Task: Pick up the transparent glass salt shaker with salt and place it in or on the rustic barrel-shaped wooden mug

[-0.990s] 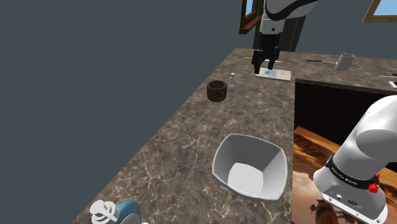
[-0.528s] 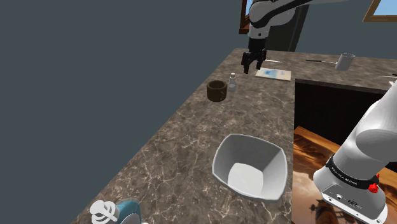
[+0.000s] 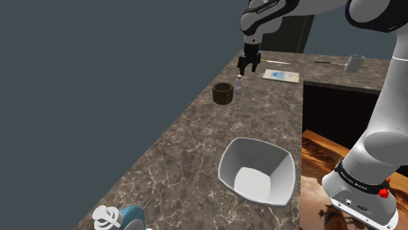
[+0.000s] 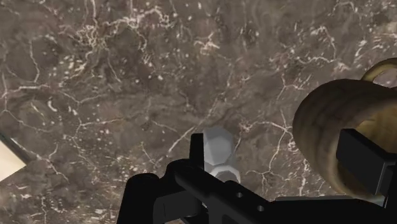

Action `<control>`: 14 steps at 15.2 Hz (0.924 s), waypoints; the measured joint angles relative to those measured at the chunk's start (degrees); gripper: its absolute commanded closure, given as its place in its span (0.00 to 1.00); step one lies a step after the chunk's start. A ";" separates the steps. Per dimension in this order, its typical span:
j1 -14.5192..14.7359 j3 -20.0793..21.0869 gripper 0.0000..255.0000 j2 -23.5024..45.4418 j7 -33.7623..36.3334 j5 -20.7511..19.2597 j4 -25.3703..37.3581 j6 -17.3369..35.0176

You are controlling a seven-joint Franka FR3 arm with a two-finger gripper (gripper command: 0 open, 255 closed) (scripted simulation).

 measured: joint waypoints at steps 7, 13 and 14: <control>-3.07 0.59 0.00 14.65 -3.31 3.35 17.34 -2.11; -3.03 0.96 0.00 16.85 -3.67 3.93 16.00 1.44; -2.98 0.98 0.00 16.87 -3.70 3.96 15.54 1.90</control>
